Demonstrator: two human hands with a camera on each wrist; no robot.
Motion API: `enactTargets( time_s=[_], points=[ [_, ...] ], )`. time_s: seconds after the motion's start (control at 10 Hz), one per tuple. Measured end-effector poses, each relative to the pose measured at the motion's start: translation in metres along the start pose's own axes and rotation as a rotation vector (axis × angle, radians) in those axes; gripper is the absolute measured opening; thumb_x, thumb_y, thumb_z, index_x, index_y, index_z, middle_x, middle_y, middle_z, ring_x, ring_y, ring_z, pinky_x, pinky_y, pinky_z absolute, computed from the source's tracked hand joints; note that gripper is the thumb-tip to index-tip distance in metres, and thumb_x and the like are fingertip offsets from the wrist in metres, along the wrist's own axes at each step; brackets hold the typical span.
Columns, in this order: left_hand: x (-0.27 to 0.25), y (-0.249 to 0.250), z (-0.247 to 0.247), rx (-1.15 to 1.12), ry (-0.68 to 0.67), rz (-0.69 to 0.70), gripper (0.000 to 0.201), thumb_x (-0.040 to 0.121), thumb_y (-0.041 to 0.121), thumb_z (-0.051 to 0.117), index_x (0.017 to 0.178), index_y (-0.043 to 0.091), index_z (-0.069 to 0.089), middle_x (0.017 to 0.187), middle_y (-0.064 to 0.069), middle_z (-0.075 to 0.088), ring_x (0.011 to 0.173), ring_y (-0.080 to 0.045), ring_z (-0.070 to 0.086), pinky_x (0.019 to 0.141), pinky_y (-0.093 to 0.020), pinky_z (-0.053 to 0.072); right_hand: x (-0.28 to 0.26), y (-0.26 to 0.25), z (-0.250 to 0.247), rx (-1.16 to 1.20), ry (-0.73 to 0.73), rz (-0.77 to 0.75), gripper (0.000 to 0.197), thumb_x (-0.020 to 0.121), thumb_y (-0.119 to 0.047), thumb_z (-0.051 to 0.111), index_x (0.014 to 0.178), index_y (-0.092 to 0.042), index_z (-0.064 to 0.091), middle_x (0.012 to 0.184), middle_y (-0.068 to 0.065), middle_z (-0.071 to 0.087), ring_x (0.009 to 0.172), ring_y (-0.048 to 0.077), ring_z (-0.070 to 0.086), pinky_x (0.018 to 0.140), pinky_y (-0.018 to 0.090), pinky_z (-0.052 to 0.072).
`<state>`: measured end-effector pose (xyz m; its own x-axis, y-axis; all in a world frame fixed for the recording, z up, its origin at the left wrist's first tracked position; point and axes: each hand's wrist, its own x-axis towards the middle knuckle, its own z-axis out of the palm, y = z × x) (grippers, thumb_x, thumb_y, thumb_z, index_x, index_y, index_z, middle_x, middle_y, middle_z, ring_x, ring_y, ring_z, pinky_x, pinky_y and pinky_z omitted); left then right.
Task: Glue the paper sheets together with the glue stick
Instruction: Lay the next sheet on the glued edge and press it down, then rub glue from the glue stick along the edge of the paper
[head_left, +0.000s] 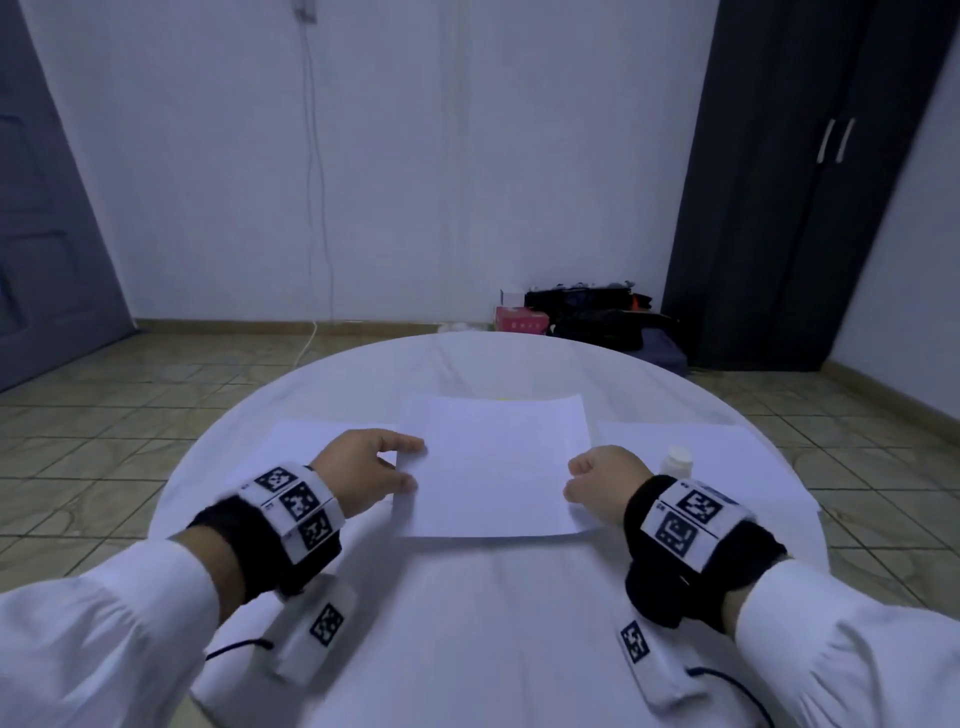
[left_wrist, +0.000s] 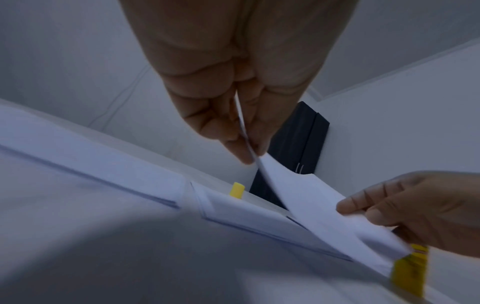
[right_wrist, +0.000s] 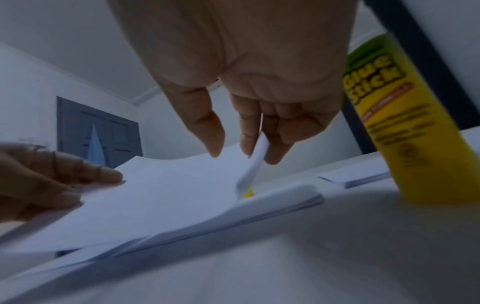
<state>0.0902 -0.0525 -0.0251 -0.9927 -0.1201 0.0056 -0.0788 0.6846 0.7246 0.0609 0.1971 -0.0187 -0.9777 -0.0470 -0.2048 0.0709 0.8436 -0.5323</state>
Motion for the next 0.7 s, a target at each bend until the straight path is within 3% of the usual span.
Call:
enactTargets(
  time_s=[0.1,0.2,0.3,0.4,0.5,0.6,0.7],
  points=[
    [0.031,0.011,0.01,0.184,-0.063,-0.032,0.053,0.081,0.019,0.074,0.13,0.025,0.057,0.119,-0.001,0.061,0.094,-0.012,0.06,0.073,-0.013,0.042,0.023,-0.01,-0.001,-0.042,0.003,0.026,0.041,0.09,-0.017,0.056,0.128,-0.003,0.054,0.13,0.015,0.054,0.121,0.028,0.052,0.089,0.027,0.042],
    [0.055,0.018,0.022,0.394,-0.213,-0.088,0.077,0.078,0.029,0.078,0.144,0.022,0.04,0.142,-0.001,0.045,0.128,-0.02,0.047,0.096,-0.022,0.037,0.037,-0.02,-0.001,-0.128,-0.036,0.046,0.048,0.082,-0.023,0.068,0.125,-0.005,0.055,0.128,0.013,0.055,0.119,0.029,0.052,0.092,0.031,0.043],
    [0.07,0.02,0.035,0.591,-0.346,-0.125,0.092,0.072,0.04,0.081,0.148,0.02,0.033,0.148,-0.001,0.038,0.134,-0.023,0.041,0.107,-0.033,0.038,0.04,-0.024,-0.003,-0.319,-0.156,0.08,0.024,0.072,-0.034,0.076,0.086,-0.018,0.065,0.085,-0.004,0.065,0.085,0.015,0.062,0.067,0.021,0.049],
    [0.08,0.02,0.042,0.706,-0.39,-0.111,0.084,0.066,0.046,0.082,0.138,0.022,0.048,0.139,-0.001,0.05,0.125,-0.022,0.05,0.1,-0.032,0.044,0.04,-0.018,-0.004,-0.468,-0.168,0.037,0.027,0.065,-0.031,0.08,0.043,-0.031,0.064,0.043,-0.023,0.055,0.036,-0.011,0.049,0.04,0.012,0.033],
    [0.086,0.015,0.045,0.776,-0.364,-0.122,0.103,0.054,0.057,0.081,0.141,0.022,0.038,0.139,-0.001,0.05,0.124,-0.026,0.05,0.101,-0.04,0.044,0.045,-0.024,-0.002,-0.543,-0.276,0.033,0.006,0.08,-0.021,0.072,0.082,-0.026,0.075,0.11,-0.004,0.069,0.101,0.001,0.064,0.069,0.017,0.037],
    [0.087,0.014,0.047,0.804,-0.331,-0.097,0.084,0.053,0.054,0.076,0.125,0.023,0.047,0.122,-0.001,0.059,0.11,-0.023,0.058,0.096,-0.039,0.048,0.041,-0.029,-0.001,-0.589,-0.277,-0.028,0.025,0.088,-0.018,0.063,0.067,-0.017,0.049,0.13,0.011,0.056,0.123,0.026,0.052,0.076,0.023,0.034],
    [0.081,0.018,0.049,0.808,-0.318,-0.094,0.077,0.068,0.049,0.076,0.13,0.012,0.052,0.126,-0.005,0.06,0.115,-0.025,0.058,0.093,-0.033,0.047,0.062,-0.012,0.01,-0.59,-0.117,-0.016,0.028,0.069,-0.023,0.072,0.053,-0.022,0.049,0.075,-0.009,0.064,0.068,0.011,0.063,0.056,0.017,0.041]
  ],
)
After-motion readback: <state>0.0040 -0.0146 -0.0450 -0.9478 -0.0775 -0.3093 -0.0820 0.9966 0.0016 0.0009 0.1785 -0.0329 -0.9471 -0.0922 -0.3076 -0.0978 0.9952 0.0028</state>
